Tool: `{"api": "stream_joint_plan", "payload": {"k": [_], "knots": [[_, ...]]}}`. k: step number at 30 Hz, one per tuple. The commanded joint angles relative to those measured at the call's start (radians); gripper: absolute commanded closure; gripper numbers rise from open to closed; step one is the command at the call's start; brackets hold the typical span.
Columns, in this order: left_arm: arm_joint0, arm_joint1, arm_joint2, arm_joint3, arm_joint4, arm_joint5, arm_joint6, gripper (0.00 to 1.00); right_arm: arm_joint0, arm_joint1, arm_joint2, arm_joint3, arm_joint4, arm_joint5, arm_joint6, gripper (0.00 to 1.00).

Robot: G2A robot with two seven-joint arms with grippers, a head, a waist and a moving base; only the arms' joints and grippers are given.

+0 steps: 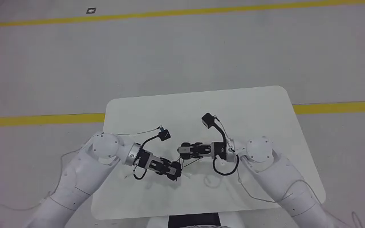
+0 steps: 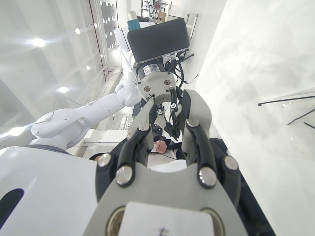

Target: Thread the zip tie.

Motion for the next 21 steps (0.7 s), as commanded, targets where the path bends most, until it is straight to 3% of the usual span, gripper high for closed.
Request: {"api": "stream_joint_plan", "payload": {"k": [1, 8, 15, 21], "knots": [[0.0, 0.0, 0.0, 0.0, 0.0, 0.0, 0.0, 1.0, 0.001, 0.001, 0.0, -0.001, -0.001, 0.001, 0.006, 0.79], [0.0, 0.0, 0.0, 0.0, 0.0, 0.0, 0.0, 1.0, 0.006, 0.006, -0.01, -0.004, -0.01, -0.002, 0.031, 0.85], [0.0, 0.0, 0.0, 0.0, 0.0, 0.0, 0.0, 1.0, 0.011, 0.008, -0.019, -0.002, -0.009, -0.005, 0.032, 0.98], [0.0, 0.0, 0.0, 0.0, 0.0, 0.0, 0.0, 1.0, 0.015, 0.009, -0.023, 0.0, -0.006, -0.006, 0.027, 1.0]]}}
